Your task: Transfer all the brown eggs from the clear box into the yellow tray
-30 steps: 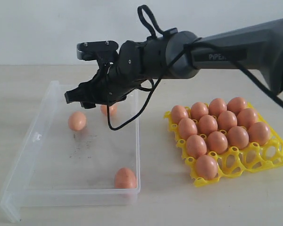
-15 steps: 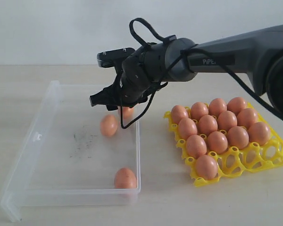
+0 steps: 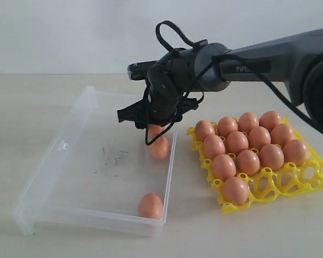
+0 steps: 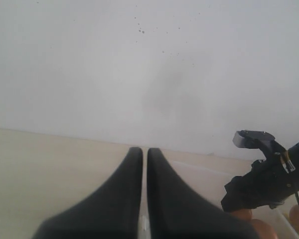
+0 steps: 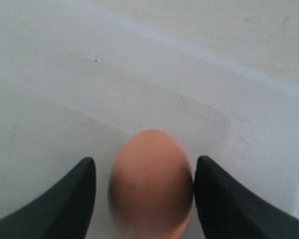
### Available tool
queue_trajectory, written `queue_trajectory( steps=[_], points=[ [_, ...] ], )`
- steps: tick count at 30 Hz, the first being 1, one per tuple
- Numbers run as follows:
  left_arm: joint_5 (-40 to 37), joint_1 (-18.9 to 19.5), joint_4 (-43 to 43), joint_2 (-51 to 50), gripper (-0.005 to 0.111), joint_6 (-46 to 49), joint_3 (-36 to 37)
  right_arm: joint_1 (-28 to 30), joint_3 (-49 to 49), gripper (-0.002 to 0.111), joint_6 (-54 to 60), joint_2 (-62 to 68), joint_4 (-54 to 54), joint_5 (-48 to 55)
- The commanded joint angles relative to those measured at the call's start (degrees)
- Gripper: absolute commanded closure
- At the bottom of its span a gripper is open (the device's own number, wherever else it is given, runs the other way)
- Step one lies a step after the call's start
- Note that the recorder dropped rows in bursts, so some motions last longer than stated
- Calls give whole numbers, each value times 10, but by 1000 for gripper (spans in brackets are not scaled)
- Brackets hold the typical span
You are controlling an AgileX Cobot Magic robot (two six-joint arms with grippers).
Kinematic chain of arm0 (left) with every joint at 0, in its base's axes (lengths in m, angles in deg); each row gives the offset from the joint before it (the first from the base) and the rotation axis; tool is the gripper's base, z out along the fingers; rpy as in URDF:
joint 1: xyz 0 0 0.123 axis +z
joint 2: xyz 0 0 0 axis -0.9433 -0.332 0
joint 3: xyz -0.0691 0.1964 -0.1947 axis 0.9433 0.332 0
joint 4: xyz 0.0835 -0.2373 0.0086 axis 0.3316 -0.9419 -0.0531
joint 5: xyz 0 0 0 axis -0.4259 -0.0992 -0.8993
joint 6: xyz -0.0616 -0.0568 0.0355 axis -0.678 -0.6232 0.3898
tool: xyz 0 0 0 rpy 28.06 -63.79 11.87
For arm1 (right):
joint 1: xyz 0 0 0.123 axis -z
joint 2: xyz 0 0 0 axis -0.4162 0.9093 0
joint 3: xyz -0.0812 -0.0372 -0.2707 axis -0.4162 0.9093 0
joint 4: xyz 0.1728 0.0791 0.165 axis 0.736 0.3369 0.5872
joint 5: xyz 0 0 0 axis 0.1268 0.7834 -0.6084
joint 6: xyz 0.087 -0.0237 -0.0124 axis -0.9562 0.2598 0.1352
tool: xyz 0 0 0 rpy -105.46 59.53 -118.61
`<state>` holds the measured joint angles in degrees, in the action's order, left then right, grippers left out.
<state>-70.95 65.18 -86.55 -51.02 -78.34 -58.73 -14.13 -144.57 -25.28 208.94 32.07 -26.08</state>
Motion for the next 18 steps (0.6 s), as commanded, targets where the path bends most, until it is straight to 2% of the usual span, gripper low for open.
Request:
queue_trajectory(
  steps=[1,3,5,8,9,12,15,18],
  points=[
    [9,-4,-6,2,103,-4,-2,13,-1,55,-25,19,-6,11],
    [9,-4,-6,2,103,-4,-2,16,-1,58,-25,26,-6,9],
    [9,-4,-6,2,103,-4,-2,20,-1,68,-25,27,-15,1],
    [9,-4,-6,2,103,-4,-2,22,-1,96,16,27,-23,-21],
    [9,-4,-6,2,103,-4,-2,22,-1,109,36,24,-23,-33],
    [9,-4,-6,2,103,-4,-2,22,0,109,51,14,-24,-71],
    [9,-4,-6,2,103,-4,-2,15,5,109,100,-13,-24,-60],
    [9,-4,-6,2,103,-4,-2,6,48,109,126,-57,-32,-67]
  ],
)
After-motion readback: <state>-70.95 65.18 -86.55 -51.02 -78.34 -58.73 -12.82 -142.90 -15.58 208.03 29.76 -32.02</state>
